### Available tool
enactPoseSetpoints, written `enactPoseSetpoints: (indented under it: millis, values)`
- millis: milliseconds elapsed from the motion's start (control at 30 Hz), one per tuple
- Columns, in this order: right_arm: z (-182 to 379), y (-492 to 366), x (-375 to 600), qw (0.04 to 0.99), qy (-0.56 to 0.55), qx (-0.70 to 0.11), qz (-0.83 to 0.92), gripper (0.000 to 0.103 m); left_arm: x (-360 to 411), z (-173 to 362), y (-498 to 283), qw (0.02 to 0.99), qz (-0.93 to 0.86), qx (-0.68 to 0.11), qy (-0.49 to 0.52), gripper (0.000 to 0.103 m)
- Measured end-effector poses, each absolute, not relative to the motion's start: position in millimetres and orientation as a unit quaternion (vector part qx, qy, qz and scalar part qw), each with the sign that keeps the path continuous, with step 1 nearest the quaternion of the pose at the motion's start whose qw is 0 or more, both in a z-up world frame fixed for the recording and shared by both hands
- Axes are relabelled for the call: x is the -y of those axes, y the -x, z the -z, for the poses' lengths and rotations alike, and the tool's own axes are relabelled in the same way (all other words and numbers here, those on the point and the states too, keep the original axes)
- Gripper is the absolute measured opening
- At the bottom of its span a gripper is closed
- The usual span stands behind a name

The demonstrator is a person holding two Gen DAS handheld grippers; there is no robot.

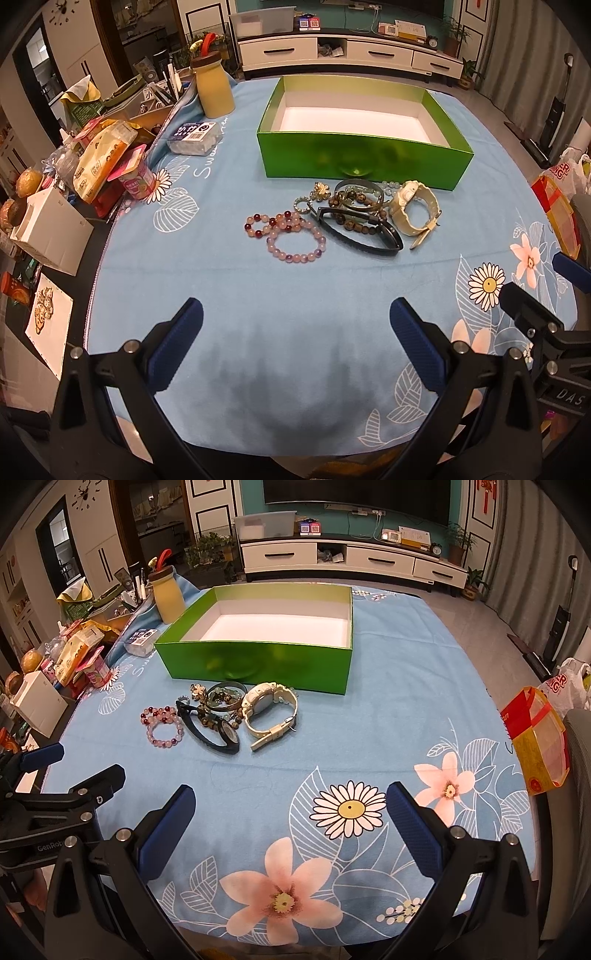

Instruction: Organize jewelry

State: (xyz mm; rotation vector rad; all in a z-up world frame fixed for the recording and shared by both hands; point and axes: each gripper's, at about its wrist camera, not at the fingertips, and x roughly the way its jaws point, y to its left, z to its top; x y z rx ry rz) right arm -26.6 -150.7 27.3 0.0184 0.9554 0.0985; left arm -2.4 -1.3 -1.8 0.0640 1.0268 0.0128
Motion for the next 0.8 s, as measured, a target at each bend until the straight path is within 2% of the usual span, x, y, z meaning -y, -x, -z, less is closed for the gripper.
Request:
enactPoseSetpoints:
  millis: [800]
  values:
    - [-24.5,23.7,152.0,0.885,-0.009,-0.463,-0.052,0.102,3.0,4.0,0.1,0.867,-0.010,-0.498,-0.035,0.101]
